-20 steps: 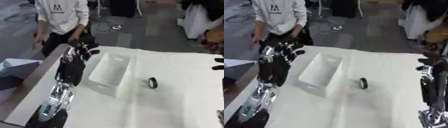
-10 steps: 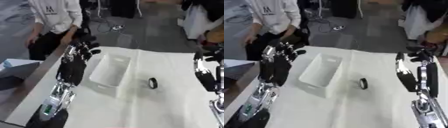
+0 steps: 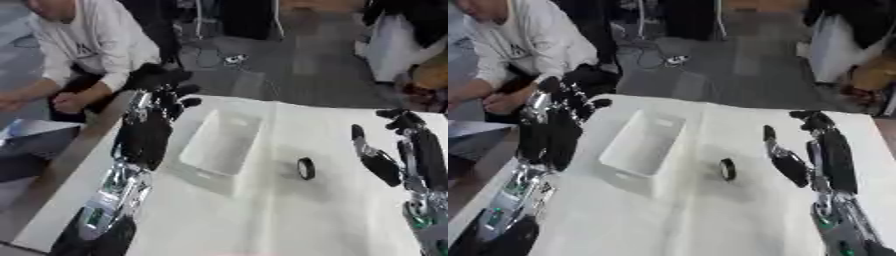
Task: Pick up objects on the table and place them in the box.
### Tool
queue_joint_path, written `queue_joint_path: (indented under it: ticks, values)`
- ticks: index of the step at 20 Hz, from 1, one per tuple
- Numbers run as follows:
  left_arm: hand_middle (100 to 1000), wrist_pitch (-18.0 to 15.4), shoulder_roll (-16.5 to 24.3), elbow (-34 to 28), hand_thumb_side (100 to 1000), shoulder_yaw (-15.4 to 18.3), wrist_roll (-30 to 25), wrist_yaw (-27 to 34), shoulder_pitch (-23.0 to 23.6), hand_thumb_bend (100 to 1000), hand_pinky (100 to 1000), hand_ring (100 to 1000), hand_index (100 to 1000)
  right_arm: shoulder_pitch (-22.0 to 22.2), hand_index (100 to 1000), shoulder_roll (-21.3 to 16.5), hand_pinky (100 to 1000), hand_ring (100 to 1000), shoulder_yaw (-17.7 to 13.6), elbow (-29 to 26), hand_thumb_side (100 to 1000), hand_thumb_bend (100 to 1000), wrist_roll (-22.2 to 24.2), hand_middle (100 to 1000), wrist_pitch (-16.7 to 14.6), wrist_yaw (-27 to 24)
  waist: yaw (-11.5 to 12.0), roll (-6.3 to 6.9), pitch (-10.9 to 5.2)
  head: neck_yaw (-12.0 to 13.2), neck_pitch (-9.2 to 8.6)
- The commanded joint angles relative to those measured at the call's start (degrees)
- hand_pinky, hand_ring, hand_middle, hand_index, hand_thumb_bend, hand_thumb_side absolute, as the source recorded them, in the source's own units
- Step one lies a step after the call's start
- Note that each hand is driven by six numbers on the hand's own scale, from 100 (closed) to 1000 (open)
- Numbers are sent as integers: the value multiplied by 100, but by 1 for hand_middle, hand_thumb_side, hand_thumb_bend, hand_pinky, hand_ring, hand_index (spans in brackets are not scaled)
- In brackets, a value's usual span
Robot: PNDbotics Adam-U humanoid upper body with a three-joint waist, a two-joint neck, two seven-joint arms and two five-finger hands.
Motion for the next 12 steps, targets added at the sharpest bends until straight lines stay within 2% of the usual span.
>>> queue_joint_path:
  ticks: [1, 3, 10, 12]
  values:
    - [815, -15, 120, -59, 901, 1, -15, 21, -70, 325, 759, 744, 866, -200, 790, -6, 685, 662, -55, 142, 715, 370, 206, 710, 49, 119, 18, 2, -98, 43, 15]
    - [815, -12, 122, -53, 900, 1, -13, 23, -77, 324, 759, 745, 866, -247, 789, 7, 696, 667, -53, 280, 718, 376, 363, 715, 80, 164, 25, -5, -109, 39, 0]
    - [815, -15, 138, -44, 896, -20, -23, 34, -123, 323, 759, 745, 866, -489, 800, 28, 733, 693, -17, 822, 834, 393, 897, 747, 155, 422, 55, -15, -143, 41, 10]
    - [815, -14, 135, -42, 895, -29, -28, 39, -133, 323, 759, 745, 866, -577, 799, 60, 735, 692, -19, 994, 838, 391, 1042, 746, 181, 514, 61, -19, -152, 39, 15]
